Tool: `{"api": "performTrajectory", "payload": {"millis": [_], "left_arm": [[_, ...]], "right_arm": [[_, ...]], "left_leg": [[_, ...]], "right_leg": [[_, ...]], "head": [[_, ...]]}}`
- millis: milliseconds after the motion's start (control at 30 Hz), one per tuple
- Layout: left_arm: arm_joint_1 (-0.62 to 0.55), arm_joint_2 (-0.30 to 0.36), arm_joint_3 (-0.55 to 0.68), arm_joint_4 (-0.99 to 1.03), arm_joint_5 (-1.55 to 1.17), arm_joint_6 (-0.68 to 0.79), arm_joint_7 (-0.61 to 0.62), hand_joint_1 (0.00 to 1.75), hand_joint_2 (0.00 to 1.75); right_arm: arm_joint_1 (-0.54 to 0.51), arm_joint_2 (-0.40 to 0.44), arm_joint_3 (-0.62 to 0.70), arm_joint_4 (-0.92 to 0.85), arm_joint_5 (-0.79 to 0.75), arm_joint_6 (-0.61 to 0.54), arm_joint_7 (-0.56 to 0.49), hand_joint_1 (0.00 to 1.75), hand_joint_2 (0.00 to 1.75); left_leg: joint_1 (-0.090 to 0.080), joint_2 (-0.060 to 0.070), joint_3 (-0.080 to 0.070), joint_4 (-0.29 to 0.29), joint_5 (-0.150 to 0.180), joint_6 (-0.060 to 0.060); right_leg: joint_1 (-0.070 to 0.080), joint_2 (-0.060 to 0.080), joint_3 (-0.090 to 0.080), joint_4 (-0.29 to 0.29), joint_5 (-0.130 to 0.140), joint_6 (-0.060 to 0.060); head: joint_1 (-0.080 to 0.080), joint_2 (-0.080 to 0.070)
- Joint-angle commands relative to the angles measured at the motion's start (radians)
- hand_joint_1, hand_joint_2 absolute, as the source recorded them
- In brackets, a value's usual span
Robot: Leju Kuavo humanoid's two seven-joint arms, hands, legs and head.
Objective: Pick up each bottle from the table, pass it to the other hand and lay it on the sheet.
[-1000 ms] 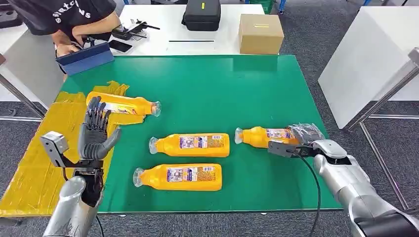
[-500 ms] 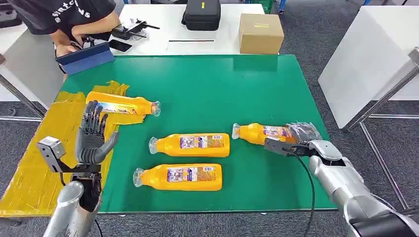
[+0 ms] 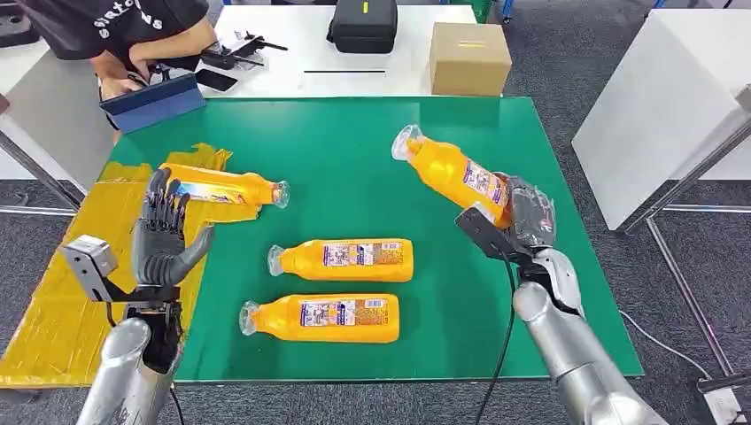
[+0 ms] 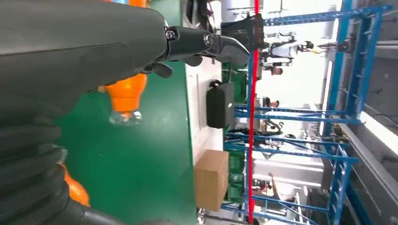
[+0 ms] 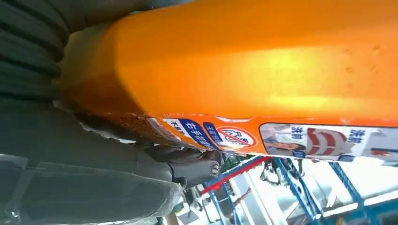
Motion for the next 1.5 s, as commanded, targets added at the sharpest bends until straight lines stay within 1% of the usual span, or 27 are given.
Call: {"api": "performTrajectory", "payload": {"millis": [33,100,167,200,333,367,433,467,600,700,833,867,967,1000,1100,1133,1300,1333,1500], "left_arm": [[-0.125,-0.011,-0.086,0.116,-0.002,-0.036,0.040,0.00,1.75],[-0.125,-0.011,-0.086,0.116,-0.002,-0.036,0.040,0.00,1.75],[-0.146,-0.005,-0.119,0.140,-0.011,-0.058,0.063,0.00,1.75],[-0.170,-0.005,-0.145,0.161,-0.010,-0.087,0.086,0.00,1.75],[-0.300,-0.042,-0.271,0.281,-0.020,-0.112,0.173,0.00,1.75],[-0.328,-0.056,-0.304,0.300,-0.020,-0.112,0.186,0.00,1.75],[-0.361,-0.077,-0.348,0.318,-0.026,-0.116,0.199,0.00,1.75],[-0.381,-0.090,-0.369,0.332,-0.012,-0.124,0.205,0.00,1.75],[-0.408,-0.101,-0.407,0.347,0.007,-0.119,0.209,0.00,1.75],[-0.425,-0.103,-0.422,0.363,0.022,-0.118,0.210,0.00,1.75],[-0.431,-0.104,-0.423,0.378,0.039,-0.119,0.204,0.00,1.75],[-0.431,-0.104,-0.423,0.378,0.039,-0.119,0.204,0.00,1.75],[-0.430,-0.104,-0.423,0.379,0.043,-0.120,0.201,0.00,1.75],[-0.430,-0.104,-0.425,0.380,0.047,-0.118,0.199,0.00,1.75],[-0.421,-0.104,-0.424,0.371,0.054,-0.111,0.195,0.00,1.75],[-0.417,-0.104,-0.424,0.366,0.056,-0.109,0.194,0.00,1.75],[-0.398,-0.110,-0.416,0.354,0.069,-0.085,0.199,0.00,1.75],[-0.396,-0.111,-0.418,0.355,0.068,-0.085,0.199,0.00,1.75],[-0.396,-0.111,-0.418,0.355,0.068,-0.085,0.199,0.00,1.75]], "right_arm": [[0.019,0.118,-0.114,-0.077,-0.140,-0.037,-0.084,1.75,1.75],[0.019,0.118,-0.114,-0.077,-0.140,-0.037,-0.084,1.75,1.75],[-0.008,0.137,-0.102,-0.011,-0.187,0.002,-0.090,1.75,1.75],[-0.022,0.152,-0.090,0.023,-0.216,0.034,-0.106,1.75,1.75],[-0.128,0.245,-0.042,0.254,-0.311,0.032,-0.209,1.75,1.75],[-0.155,0.273,-0.034,0.309,-0.349,0.036,-0.257,1.75,1.75],[-0.179,0.297,-0.008,0.363,-0.349,0.008,-0.304,1.75,1.75],[-0.208,0.315,0.004,0.418,-0.369,0.020,-0.332,1.75,1.75],[-0.263,0.353,0.042,0.503,-0.379,0.026,-0.364,1.75,1.75],[-0.289,0.380,0.069,0.535,-0.371,0.022,-0.369,1.75,1.75],[-0.304,0.390,0.087,0.556,-0.365,0.027,-0.370,1.75,1.75],[-0.304,0.390,0.087,0.556,-0.365,0.027,-0.370,1.75,1.75],[-0.306,0.390,0.091,0.560,-0.366,0.034,-0.373,1.75,1.75],[-0.307,0.393,0.092,0.563,-0.368,0.027,-0.380,1.75,1.75],[-0.315,0.404,0.119,0.572,-0.345,0.005,-0.387,1.75,1.75],[-0.319,0.409,0.127,0.574,-0.338,-0.003,-0.389,1.75,1.75],[-0.338,0.432,0.162,0.591,-0.326,-0.093,-0.435,1.75,1.75],[-0.338,0.435,0.163,0.591,-0.326,-0.095,-0.435,1.75,1.75],[-0.338,0.435,0.163,0.591,-0.326,-0.095,-0.435,1.75,1.75]], "left_leg": [[0.000,-0.001,0.001,0.000,0.000,-0.002],[0.000,-0.001,0.002,0.000,0.000,-0.002],[0.000,0.000,0.003,0.000,-0.001,-0.003],[-0.001,0.000,0.003,0.000,-0.001,-0.003],[0.000,0.000,0.002,0.002,-0.001,-0.003],[0.000,0.000,0.001,0.002,0.000,-0.002],[0.000,0.001,0.001,0.002,0.000,-0.003],[0.000,0.001,0.000,0.001,0.000,-0.002],[0.000,0.002,0.003,0.001,-0.001,-0.004],[0.000,0.003,0.002,0.002,-0.001,-0.003],[0.000,0.002,0.001,0.001,0.000,-0.003],[0.000,0.003,0.004,0.002,-0.002,-0.004],[0.000,0.001,0.000,0.001,0.000,-0.003],[0.000,0.001,0.002,0.001,-0.001,-0.004],[0.000,0.001,0.000,0.001,0.000,-0.003],[0.000,0.003,0.002,0.001,-0.001,-0.004],[0.000,0.002,0.001,0.001,-0.001,-0.004],[0.000,0.002,0.003,0.001,-0.002,-0.004],[0.000,0.002,0.001,0.000,0.000,-0.003]], "right_leg": [[0.000,-0.002,0.001,0.000,-0.001,-0.001],[0.000,-0.002,0.002,0.000,-0.001,-0.001],[0.000,-0.001,0.003,0.000,-0.001,-0.001],[0.000,-0.001,0.003,0.000,-0.001,-0.001],[0.001,-0.001,0.002,0.001,-0.001,-0.001],[0.001,-0.001,0.001,0.001,0.000,-0.001],[0.001,0.000,0.001,0.001,0.000,-0.001],[0.000,0.000,0.000,0.001,0.000,-0.001],[0.000,0.000,0.002,0.001,-0.001,-0.001],[0.000,0.002,0.001,0.002,-0.001,-0.001],[0.000,0.001,0.000,0.002,0.000,-0.001],[0.000,0.001,0.003,0.002,-0.001,-0.001],[0.000,0.000,0.000,0.001,0.000,-0.001],[0.000,0.000,0.002,0.001,-0.001,-0.001],[0.000,0.000,0.000,0.001,0.000,0.000],[0.000,0.002,0.001,0.002,-0.001,-0.001],[0.000,0.001,0.001,0.002,-0.001,-0.001],[0.000,0.001,0.002,0.002,-0.002,-0.001],[0.000,0.001,0.001,0.001,-0.001,-0.001]], "head": [[0.000,0.000],[0.000,0.000],[0.000,0.000],[0.000,0.000],[0.000,0.000],[0.000,0.000],[0.000,0.000],[0.000,0.000],[0.000,0.000],[0.000,0.000],[0.000,0.000],[0.000,0.000],[0.000,0.000],[0.000,0.000],[0.000,0.000],[0.000,0.000],[0.000,0.000],[0.000,0.000],[0.000,0.000]]}}
